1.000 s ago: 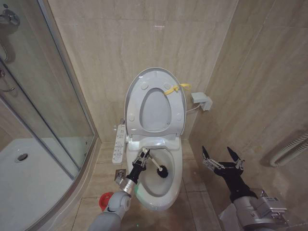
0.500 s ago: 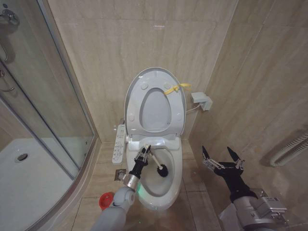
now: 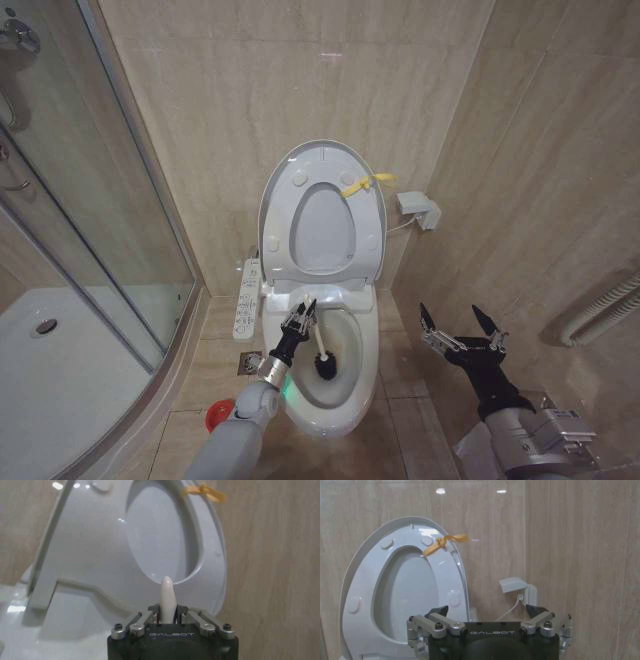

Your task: Open the toilet lid, clean the toilet bowl with a toilet brush, close the toilet lid, and flush.

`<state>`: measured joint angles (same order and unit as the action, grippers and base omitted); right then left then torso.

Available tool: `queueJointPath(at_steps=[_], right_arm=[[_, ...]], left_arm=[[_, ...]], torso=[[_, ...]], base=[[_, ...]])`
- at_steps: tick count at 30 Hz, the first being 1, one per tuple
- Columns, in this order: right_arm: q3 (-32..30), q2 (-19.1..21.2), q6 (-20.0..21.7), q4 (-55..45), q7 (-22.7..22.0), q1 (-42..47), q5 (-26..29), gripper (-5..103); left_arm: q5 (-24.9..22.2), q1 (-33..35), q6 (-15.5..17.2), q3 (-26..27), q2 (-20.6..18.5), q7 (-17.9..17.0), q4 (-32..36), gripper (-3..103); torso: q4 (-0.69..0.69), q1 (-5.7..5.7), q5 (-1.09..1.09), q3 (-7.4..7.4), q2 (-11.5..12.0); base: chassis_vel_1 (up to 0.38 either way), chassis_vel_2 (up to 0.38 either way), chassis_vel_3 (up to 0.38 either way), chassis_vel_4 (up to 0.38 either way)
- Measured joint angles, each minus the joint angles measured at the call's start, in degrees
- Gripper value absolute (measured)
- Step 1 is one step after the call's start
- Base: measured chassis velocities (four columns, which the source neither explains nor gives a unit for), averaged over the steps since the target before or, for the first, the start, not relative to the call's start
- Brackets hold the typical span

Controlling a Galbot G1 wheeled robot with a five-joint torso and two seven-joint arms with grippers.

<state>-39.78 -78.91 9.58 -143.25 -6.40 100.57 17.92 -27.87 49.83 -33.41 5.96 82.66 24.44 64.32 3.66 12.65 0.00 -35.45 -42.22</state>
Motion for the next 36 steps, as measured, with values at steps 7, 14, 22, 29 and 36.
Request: queueJointPath(at_steps=[7, 14, 22, 29, 36], right_arm=[[0.0, 0.0, 0.0, 0.0, 0.0, 0.0, 0.0, 100], [0.0, 0.0, 0.0, 0.0, 0.0, 0.0, 0.0, 100], [0.0, 0.0, 0.0, 0.0, 0.0, 0.0, 0.0, 100], [0.0, 0.0, 0.0, 0.0, 0.0, 0.0, 0.0, 100], [0.0, 0.0, 0.0, 0.0, 0.0, 0.0, 0.0, 100]], left_arm=[[3.67, -0.01, -1.99, 0.64, -0.12, -0.15, 0.83, 22], [-6.61, 2.31, 2.25, -0.34, -1.1, -3.56, 5.06, 22], [-11.95, 8.16, 5.88, -0.25, -2.99, -3.64, 11.97, 22], [-13.71, 14.56, 6.75, 1.17, -3.22, -4.17, 17.58, 22], [-14.02, 20.16, 6.86, 1.81, -2.24, -4.72, 21.49, 22]], torso=[[0.01, 0.0, 0.0, 0.0, 0.0], [0.01, 0.0, 0.0, 0.0, 0.0], [0.0, 0.0, 0.0, 0.0, 0.0], [0.0, 0.0, 0.01, 0.01, 0.0], [-0.02, -0.01, 0.01, 0.01, 0.0]], base=[[0.0, 0.0, 0.0, 0.0], [0.0, 0.0, 0.0, 0.0], [0.0, 0.0, 0.0, 0.0], [0.0, 0.0, 0.0, 0.0], [0.0, 0.0, 0.0, 0.0]])
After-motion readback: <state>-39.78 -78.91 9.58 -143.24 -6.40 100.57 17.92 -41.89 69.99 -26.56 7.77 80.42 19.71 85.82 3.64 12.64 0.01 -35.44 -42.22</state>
